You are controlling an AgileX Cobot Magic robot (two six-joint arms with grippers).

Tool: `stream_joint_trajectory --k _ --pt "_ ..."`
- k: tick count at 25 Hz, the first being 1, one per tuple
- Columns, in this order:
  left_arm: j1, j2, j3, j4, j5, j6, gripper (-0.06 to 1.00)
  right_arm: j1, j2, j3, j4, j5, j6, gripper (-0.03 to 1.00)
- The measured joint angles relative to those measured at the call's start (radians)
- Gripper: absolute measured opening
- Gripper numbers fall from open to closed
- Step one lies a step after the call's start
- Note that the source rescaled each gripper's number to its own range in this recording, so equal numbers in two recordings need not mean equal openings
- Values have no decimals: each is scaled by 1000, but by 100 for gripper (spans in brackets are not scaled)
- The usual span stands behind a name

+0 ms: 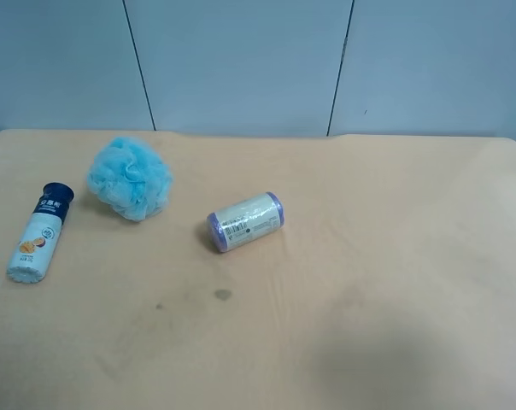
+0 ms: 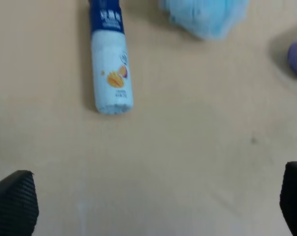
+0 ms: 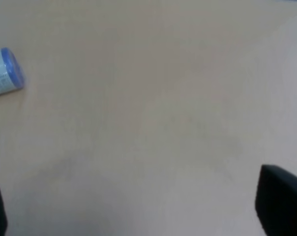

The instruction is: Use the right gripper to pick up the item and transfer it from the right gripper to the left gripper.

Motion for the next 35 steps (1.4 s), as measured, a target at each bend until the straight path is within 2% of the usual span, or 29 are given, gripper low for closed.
stream_joint_trajectory --k 6,13,22,26,30,35 --pt "0 -292 102 34 12 -13 100 0 0 0 0 0 0 100" --pt "0 -501 149 63 16 -14 100 0 0 0 0 0 0 100" --pt "0 -528 222 88 8 -51 100 0 0 0 0 0 0 100" --pt "0 -530 304 89 -44 -61 100 0 0 0 0 0 0 100" --pt "0 -531 333 90 -115 -74 100 0 0 0 0 0 0 100" --pt "0 -531 347 88 -143 -86 100 0 0 0 0 0 0 100"
